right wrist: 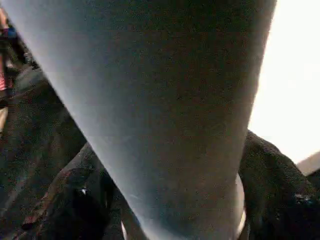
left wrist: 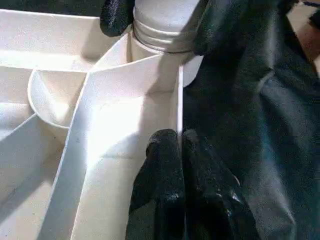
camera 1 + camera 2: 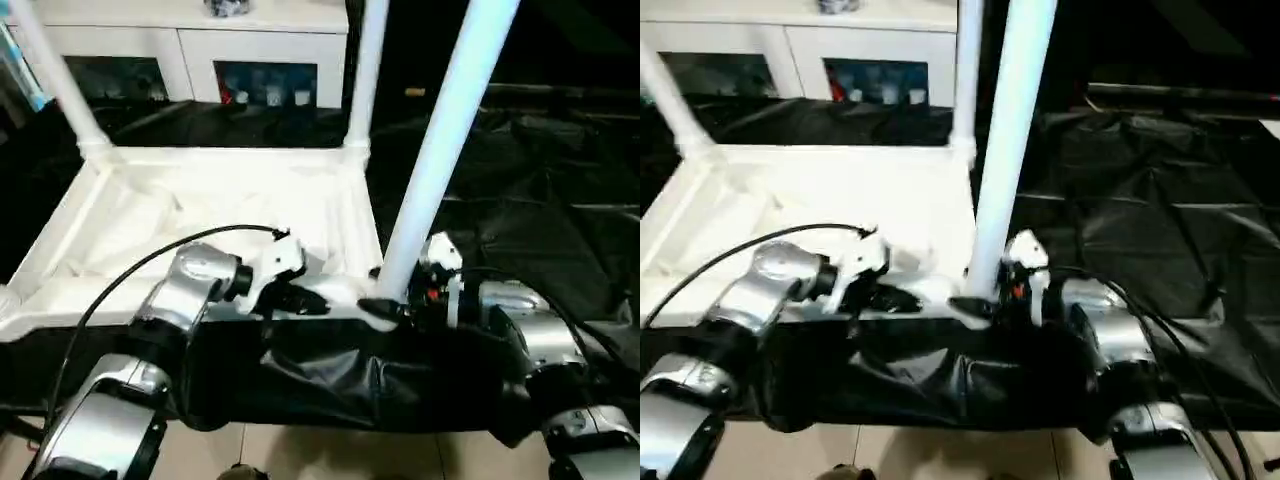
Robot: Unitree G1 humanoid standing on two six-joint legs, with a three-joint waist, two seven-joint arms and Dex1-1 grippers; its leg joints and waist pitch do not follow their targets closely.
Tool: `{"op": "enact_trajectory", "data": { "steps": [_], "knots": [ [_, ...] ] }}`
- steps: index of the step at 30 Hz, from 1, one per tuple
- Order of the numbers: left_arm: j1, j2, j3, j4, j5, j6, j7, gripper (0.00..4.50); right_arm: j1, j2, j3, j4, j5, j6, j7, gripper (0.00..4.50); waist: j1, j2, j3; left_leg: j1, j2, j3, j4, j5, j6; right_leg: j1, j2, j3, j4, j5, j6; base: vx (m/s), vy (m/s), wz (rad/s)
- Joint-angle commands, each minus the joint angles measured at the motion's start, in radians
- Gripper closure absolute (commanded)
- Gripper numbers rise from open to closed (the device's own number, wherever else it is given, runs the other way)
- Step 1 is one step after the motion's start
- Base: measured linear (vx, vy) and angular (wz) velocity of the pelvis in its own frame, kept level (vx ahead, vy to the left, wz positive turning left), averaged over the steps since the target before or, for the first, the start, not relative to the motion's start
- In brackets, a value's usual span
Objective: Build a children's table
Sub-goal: Rotate leg to tighten
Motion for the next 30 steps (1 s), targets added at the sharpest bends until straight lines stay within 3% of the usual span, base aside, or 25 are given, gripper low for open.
{"op": "enact_trajectory", "data": {
  "steps": [1, 9, 11, 13, 15, 17, 18, 20, 22, 24, 29, 30],
  "knots": [
    [-0.016, -0.017, -0.006, -0.041, -0.033, -0.009, 0.001, 4.5, 0.013, 0.017, 0.068, -0.024, -0.002, 0.03, 0.049, 1.4, 0.001, -0.005, -0.067, 0.026, 0.031, -0.011, -0.067, -0.235, 0.049, 0.04, -0.044, 0.028, -0.067, -0.159, -0.252, 0.0, 0.0, 0.0],
    [-0.018, -0.026, 0.005, -0.032, -0.026, 0.005, 0.061, 4.5, 0.014, 0.03, 0.06, -0.035, 0.006, 0.058, 0.018, 1.79, 0.002, -0.001, -0.069, 0.026, 0.03, -0.011, -0.064, -0.221, 0.046, 0.041, -0.044, 0.028, -0.065, -0.137, -0.257, 0.0, 0.0, 0.0],
    [-0.024, -0.046, 0.019, -0.019, -0.023, 0.02, 0.114, 4.5, 0.019, 0.047, 0.048, -0.037, 0.004, 0.07, -0.031, 1.81, 0.001, -0.004, -0.068, 0.027, 0.03, -0.01, -0.064, -0.225, 0.044, 0.041, -0.043, 0.028, -0.066, -0.141, -0.255, 0.0, 0.0, 0.0],
    [-0.047, -0.086, 0.039, 0.016, -0.015, 0.024, 0.212, 4.5, 0.007, 0.091, 0.017, 0.004, -0.01, 0.054, -0.147, 1.81, 0.0, -0.005, -0.066, 0.028, 0.029, -0.011, -0.066, -0.246, 0.032, 0.038, -0.045, 0.029, -0.07, -0.183, -0.247, 0.0, 0.0, 0.0],
    [-0.05, -0.091, 0.041, 0.021, -0.014, 0.024, 0.224, 4.5, 0.003, 0.098, 0.011, 0.013, -0.013, 0.05, -0.169, 1.82, -0.006, -0.007, -0.063, 0.031, 0.027, -0.015, -0.069, -0.292, 0.008, 0.035, -0.047, 0.029, -0.079, -0.275, -0.222, 0.0, 0.0, 0.0],
    [-0.061, -0.107, 0.047, 0.035, -0.012, 0.026, 0.261, 4.5, -0.013, 0.117, -0.006, 0.047, -0.021, 0.036, -0.23, 1.82, -0.011, -0.006, -0.061, 0.031, 0.026, -0.015, -0.069, -0.311, 0.001, 0.03, -0.048, 0.031, -0.083, -0.308, -0.211, 0.0, 0.0, 0.0],
    [-0.091, -0.149, 0.054, 0.07, 0.004, 0.038, 0.357, 4.5, -0.064, 0.172, -0.053, 0.155, -0.037, -0.008, -0.409, 1.82, -0.014, -0.006, -0.063, 0.032, 0.026, -0.018, -0.07, -0.314, -0.007, 0.03, -0.05, 0.031, -0.085, -0.328, -0.204, 0.0, 0.0, 0.0],
    [-0.114, -0.18, 0.059, 0.097, 0.015, 0.052, 0.43, 4.5, -0.103, 0.207, -0.085, 0.224, -0.036, -0.016, -0.522, 1.82, -0.027, -0.009, -0.063, 0.033, 0.023, -0.021, -0.071, -0.329, -0.029, 0.028, -0.048, 0.029, -0.086, -0.361, -0.194, 0.0, 0.0, 0.0],
    [-0.121, -0.193, 0.061, 0.105, 0.016, 0.06, 0.451, 4.5, -0.12, 0.219, -0.095, 0.253, -0.037, -0.014, -0.57, 1.83, -0.03, -0.009, -0.063, 0.028, 0.021, -0.019, -0.068, -0.304, -0.007, 0.031, -0.049, 0.031, -0.088, -0.328, -0.193, 0.0, 0.0, 0.0],
    [-0.148, -0.246, 0.065, 0.134, 0.027, 0.071, 0.553, 4.5, -0.183, 0.269, -0.125, 0.349, -0.053, -0.044, -0.742, 1.83, -0.033, -0.006, -0.069, 0.025, 0.019, -0.017, -0.064, -0.259, 0.007, 0.035, -0.045, 0.03, -0.08, -0.248, -0.209, 0.0, 0.0, 0.0],
    [-0.157, -0.281, 0.055, 0.142, 0.033, 0.062, 0.571, 4.5, -0.233, 0.301, -0.131, 0.415, -0.073, -0.093, -0.811, 1.83, -0.028, -0.003, -0.075, 0.022, 0.018, -0.014, -0.059, -0.204, 0.037, 0.042, -0.042, 0.029, -0.069, -0.127, -0.236, 0.0, 0.0, 0.0],
    [-0.158, -0.281, 0.05, 0.147, 0.035, 0.05, 0.558, 4.5, -0.242, 0.301, -0.134, 0.423, -0.072, -0.105, -0.795, 1.27, -0.029, -0.003, -0.077, 0.022, 0.017, -0.012, -0.055, -0.182, 0.054, 0.045, -0.041, 0.027, -0.063, -0.068, -0.252, 0.0, 0.0, 0.0]
  ]
}}
